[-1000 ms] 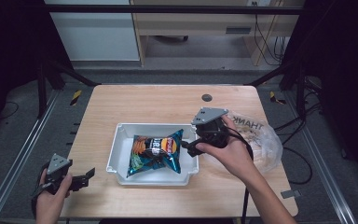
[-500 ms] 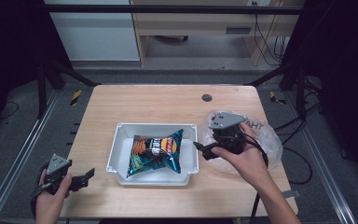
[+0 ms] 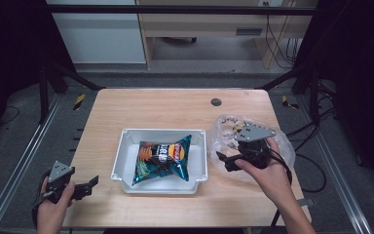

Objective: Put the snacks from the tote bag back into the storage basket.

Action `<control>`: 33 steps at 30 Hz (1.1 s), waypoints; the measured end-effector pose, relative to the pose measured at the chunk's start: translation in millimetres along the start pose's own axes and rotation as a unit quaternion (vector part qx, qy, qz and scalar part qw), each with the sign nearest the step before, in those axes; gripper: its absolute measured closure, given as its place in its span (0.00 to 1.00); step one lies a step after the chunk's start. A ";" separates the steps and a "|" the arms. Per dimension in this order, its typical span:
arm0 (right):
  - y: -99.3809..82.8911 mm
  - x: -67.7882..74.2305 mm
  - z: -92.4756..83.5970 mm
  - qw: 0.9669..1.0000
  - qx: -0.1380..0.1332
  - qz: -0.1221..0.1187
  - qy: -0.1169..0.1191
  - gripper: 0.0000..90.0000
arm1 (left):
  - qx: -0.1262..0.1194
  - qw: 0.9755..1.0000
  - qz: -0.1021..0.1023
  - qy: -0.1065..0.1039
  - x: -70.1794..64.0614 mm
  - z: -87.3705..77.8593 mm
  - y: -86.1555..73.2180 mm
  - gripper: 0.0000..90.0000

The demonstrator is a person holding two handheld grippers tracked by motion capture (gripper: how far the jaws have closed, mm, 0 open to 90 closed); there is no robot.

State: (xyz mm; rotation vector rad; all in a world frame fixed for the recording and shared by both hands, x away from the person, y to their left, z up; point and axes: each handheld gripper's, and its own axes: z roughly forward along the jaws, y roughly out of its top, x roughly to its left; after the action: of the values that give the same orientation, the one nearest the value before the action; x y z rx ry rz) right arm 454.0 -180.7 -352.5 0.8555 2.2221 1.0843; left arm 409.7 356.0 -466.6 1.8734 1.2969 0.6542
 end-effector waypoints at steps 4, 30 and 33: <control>-8.9 -2.0 0.7 1.000 0.002 0.007 -0.010 0.05 | 0.000 1.000 0.001 0.001 0.0 -0.2 0.1 0.04; -83.0 -11.2 8.2 0.996 0.018 0.068 -0.053 0.06 | 0.002 1.000 0.003 0.000 -0.1 -0.1 0.1 0.04; -89.2 -11.1 10.2 0.996 0.024 0.071 -0.056 0.06 | 0.001 1.000 0.003 0.000 -0.3 0.0 0.0 0.04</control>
State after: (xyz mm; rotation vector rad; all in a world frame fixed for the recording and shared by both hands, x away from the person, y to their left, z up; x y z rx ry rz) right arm 440.7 -226.6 -429.3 1.0830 2.1294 1.0238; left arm 409.6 355.7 -466.6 1.8785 1.2937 0.6570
